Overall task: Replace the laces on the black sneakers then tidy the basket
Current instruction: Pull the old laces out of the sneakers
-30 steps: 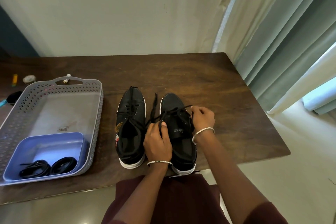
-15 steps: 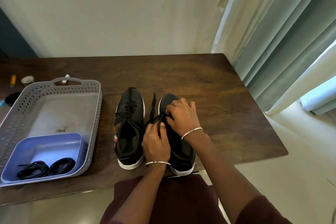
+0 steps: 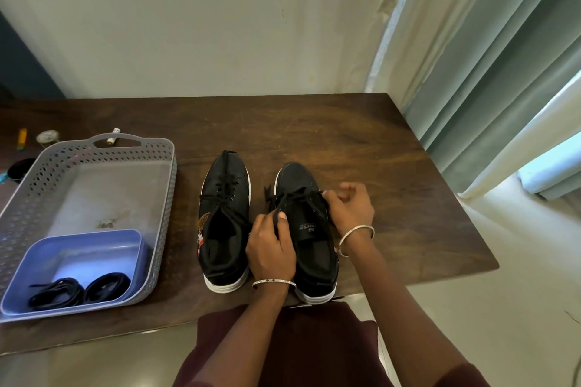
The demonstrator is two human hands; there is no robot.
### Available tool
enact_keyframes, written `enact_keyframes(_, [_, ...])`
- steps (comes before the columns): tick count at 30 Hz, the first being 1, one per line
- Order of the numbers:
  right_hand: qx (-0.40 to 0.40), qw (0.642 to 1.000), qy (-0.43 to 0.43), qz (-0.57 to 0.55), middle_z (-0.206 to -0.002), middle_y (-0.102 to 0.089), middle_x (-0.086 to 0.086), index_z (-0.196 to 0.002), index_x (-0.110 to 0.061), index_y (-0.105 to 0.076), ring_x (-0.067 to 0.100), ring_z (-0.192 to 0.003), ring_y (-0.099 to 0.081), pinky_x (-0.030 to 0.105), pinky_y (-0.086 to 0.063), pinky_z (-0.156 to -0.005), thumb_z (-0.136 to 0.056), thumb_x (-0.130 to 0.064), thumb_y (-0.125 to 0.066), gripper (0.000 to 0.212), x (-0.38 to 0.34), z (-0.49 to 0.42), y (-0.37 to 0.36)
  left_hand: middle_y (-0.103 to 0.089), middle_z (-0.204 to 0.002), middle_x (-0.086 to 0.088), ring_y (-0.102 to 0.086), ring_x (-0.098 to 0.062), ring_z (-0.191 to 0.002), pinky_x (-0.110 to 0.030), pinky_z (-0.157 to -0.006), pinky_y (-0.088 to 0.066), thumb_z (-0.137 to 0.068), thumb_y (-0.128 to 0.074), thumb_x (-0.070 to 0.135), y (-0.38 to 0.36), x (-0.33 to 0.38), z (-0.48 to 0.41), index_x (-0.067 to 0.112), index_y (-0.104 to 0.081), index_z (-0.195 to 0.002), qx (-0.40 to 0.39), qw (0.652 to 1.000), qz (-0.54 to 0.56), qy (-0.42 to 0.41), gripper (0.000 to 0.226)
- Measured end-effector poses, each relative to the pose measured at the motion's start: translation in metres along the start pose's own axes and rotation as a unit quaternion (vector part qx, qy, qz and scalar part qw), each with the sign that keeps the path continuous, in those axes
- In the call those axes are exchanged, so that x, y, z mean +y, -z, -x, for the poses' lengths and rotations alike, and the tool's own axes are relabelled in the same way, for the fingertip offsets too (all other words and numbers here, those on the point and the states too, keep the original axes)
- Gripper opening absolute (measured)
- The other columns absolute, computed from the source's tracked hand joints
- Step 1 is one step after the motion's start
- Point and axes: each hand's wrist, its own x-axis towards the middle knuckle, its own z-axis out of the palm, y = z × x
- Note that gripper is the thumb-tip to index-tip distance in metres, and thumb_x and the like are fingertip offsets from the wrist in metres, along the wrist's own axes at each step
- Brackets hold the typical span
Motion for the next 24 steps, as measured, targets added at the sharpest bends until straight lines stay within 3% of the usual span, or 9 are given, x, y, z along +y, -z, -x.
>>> enact_keyframes(3, [-0.025,0.930,0.306,0.203,-0.109,-0.059,-0.010,-0.111,-0.029,-0.059,0.014,-0.103,-0.050,0.032,-0.040,-0.085,-0.078,-0.041,-0.068,0.036,-0.012,0.007,-0.004,-0.060,-0.080,-0.002,-0.059,-0.023,-0.074,-0.032,-0.064,-0.043,-0.097,-0.037,0.039,0.000,0.000,0.000,0.008,-0.070,-0.093,-0.002,1.000,-0.003,-0.001,0.046])
enact_keyframes(6, [-0.122,0.816,0.407,0.392,-0.113,-0.059,-0.008,-0.108,-0.028,-0.062,0.019,-0.114,-0.045,0.040,-0.034,-0.089,-0.085,-0.039,-0.062,0.026,-0.024,0.017,-0.015,-0.061,-0.082,-0.003,-0.060,-0.025,-0.076,-0.035,-0.065,-0.045,-0.097,-0.037,0.040,0.000,-0.001,-0.001,0.008,-0.070,-0.095,-0.007,1.000,-0.004,-0.001,0.047])
enact_keyframes(8, [-0.131,0.778,0.421,0.447,-0.113,-0.060,-0.005,-0.107,-0.024,-0.064,0.021,-0.116,-0.046,0.040,-0.032,-0.091,-0.092,-0.035,-0.056,0.020,-0.025,0.019,-0.023,-0.061,-0.082,-0.003,-0.060,-0.025,-0.076,-0.037,-0.064,-0.046,-0.097,-0.036,0.041,0.000,-0.001,-0.001,0.008,-0.070,-0.096,-0.011,1.000,-0.005,0.002,0.048])
enact_keyframes(11, [-0.131,0.852,0.376,0.339,-0.099,-0.065,-0.008,-0.095,-0.023,-0.066,0.014,-0.101,-0.051,0.033,-0.035,-0.084,-0.092,-0.030,-0.060,0.010,-0.023,0.018,-0.024,-0.061,-0.082,-0.002,-0.060,-0.024,-0.075,-0.036,-0.064,-0.046,-0.097,-0.036,0.041,0.000,-0.001,-0.001,0.008,-0.070,-0.094,-0.009,1.000,-0.004,0.004,0.047])
enact_keyframes(14, [-0.087,0.986,0.143,0.028,-0.075,-0.069,-0.007,-0.077,-0.018,-0.071,0.009,-0.073,-0.062,0.024,-0.048,-0.071,-0.084,-0.022,-0.073,0.009,-0.017,0.013,-0.021,-0.062,-0.083,-0.002,-0.060,-0.023,-0.076,-0.033,-0.065,-0.045,-0.098,-0.037,0.040,0.000,-0.001,0.000,0.007,-0.071,-0.095,-0.010,1.000,-0.002,0.002,0.047])
enact_keyframes(16, [-0.052,0.978,-0.083,-0.186,-0.063,-0.065,-0.002,-0.071,-0.013,-0.068,0.016,-0.059,-0.058,0.028,-0.049,-0.059,-0.082,-0.014,-0.073,0.012,-0.016,0.008,-0.013,-0.062,-0.084,-0.001,-0.060,-0.022,-0.077,-0.029,-0.066,-0.043,-0.097,-0.037,0.040,0.000,-0.001,-0.001,0.008,-0.072,-0.097,-0.010,1.000,-0.002,0.003,0.047])
enact_keyframes(18, [-0.059,0.943,-0.214,-0.249,-0.052,-0.054,-0.001,-0.070,-0.010,-0.061,0.012,-0.046,-0.046,0.023,-0.038,-0.043,-0.085,-0.008,-0.069,0.017,-0.011,0.001,-0.002,-0.062,-0.084,0.000,-0.060,-0.021,-0.076,-0.027,-0.067,-0.042,-0.098,-0.037,0.040,-0.001,-0.001,0.000,0.008,-0.072,-0.097,-0.010,1.000,-0.003,0.003,0.048])
enact_keyframes(21, [-0.063,0.974,-0.167,-0.136,-0.065,-0.062,0.000,-0.078,-0.011,-0.065,0.014,-0.055,-0.055,0.024,-0.044,-0.050,-0.081,-0.016,-0.072,0.009,-0.005,-0.002,0.003,-0.061,-0.082,0.000,-0.060,-0.021,-0.074,-0.027,-0.065,-0.041,-0.098,-0.037,0.039,0.000,-0.001,0.000,0.007,-0.071,-0.094,-0.008,1.000,-0.008,0.006,0.047])
enact_keyframes(24, [-0.023,0.987,0.106,0.116,-0.101,-0.064,-0.007,-0.111,-0.024,-0.063,0.014,-0.095,-0.056,0.032,-0.048,-0.081,-0.076,-0.035,-0.076,0.039,-0.005,0.003,-0.001,-0.060,-0.081,0.000,-0.059,-0.020,-0.072,-0.026,-0.064,-0.039,-0.098,-0.038,0.037,-0.001,0.000,0.000,0.006,-0.071,-0.093,-0.007,1.000,-0.011,0.006,0.045])
